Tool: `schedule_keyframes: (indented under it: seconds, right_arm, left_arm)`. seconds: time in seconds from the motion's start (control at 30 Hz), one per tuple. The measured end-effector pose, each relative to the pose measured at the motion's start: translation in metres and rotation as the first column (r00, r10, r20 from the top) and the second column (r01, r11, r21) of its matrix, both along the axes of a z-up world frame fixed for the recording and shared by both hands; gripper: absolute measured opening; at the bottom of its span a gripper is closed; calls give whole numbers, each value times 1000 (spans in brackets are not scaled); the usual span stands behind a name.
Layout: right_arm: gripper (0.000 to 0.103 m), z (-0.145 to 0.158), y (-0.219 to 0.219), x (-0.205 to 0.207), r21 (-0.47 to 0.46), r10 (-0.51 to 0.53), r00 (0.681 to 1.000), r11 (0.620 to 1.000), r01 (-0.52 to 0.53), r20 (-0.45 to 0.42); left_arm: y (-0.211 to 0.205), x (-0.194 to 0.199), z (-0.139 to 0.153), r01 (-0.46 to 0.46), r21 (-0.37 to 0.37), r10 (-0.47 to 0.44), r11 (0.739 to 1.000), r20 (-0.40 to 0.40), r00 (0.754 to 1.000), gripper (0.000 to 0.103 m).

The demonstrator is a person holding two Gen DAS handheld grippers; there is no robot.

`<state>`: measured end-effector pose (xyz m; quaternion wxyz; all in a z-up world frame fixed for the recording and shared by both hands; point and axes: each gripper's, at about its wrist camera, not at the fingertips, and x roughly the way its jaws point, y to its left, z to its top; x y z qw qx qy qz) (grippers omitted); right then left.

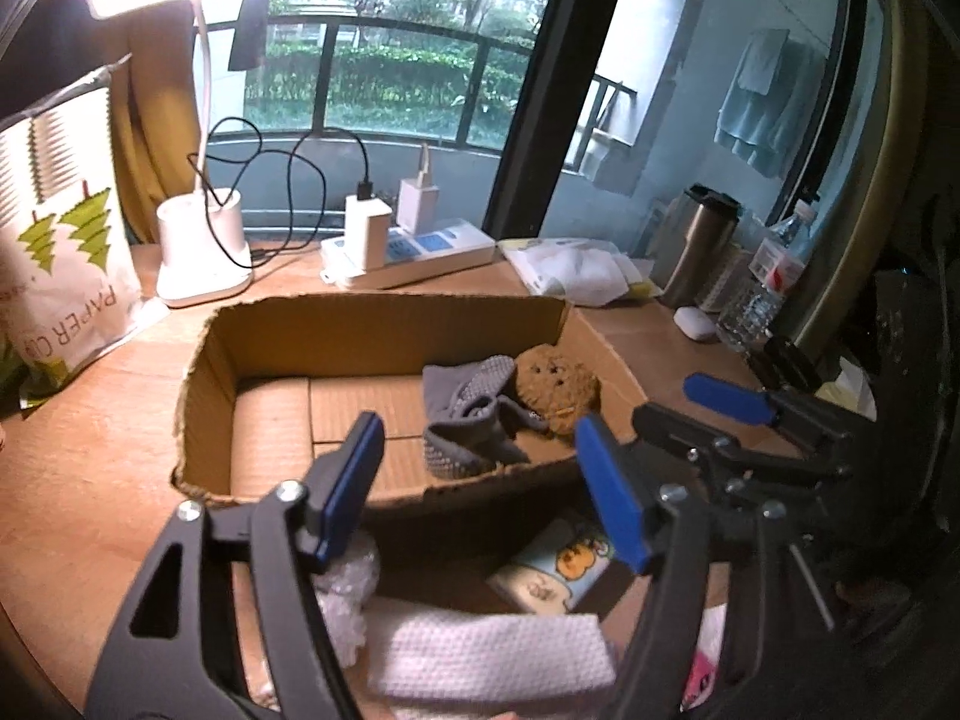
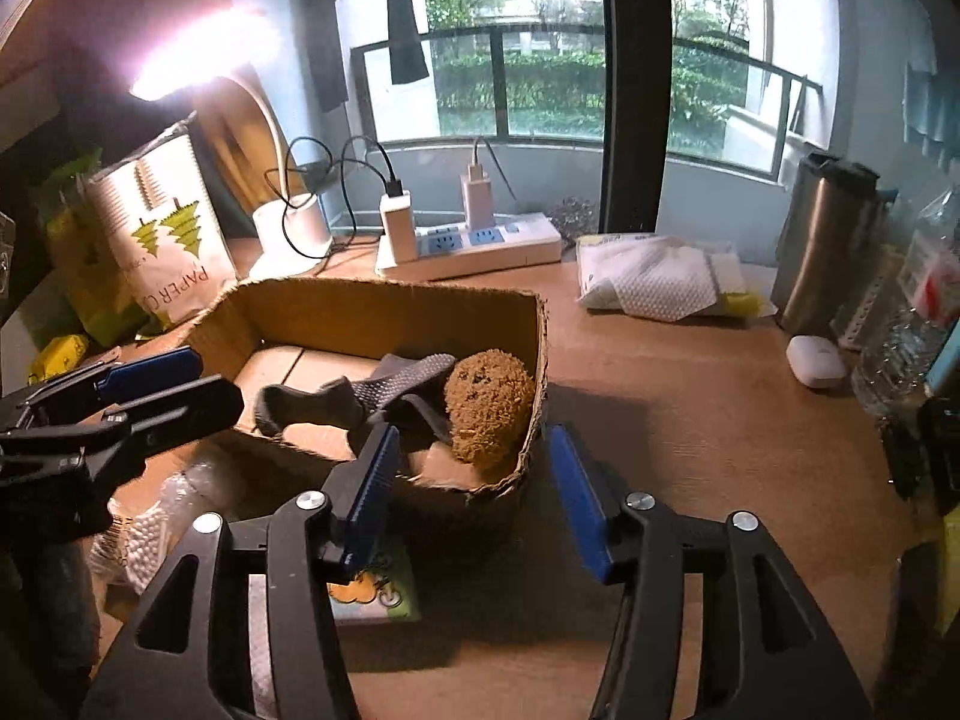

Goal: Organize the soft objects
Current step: 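Withdraw both tools from the box back toward the remaining items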

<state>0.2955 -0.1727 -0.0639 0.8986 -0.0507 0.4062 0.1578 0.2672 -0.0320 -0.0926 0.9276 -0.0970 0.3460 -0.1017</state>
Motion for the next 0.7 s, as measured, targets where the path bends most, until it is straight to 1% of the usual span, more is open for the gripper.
schedule_keyframes:
  seconds: [0.17, 0.37, 0.7]
  right_arm:
    - [63, 14, 2, -18, -2, -3, 999, 1000, 3, 34]
    - [64, 25, 3, -39, -5, -10, 998, 1000, 10, 57]
    - [65, 23, 1, -77, -24, -24, 998, 999, 26, 53]
  left_arm:
    - [5, -17, 5, -4, 6, 3, 1000, 15, 1000, 69]
    - [12, -36, 6, -6, 1, 6, 1000, 27, 1000, 69]
    - [14, -67, 2, 5, -9, -4, 1000, 28, 1000, 69]
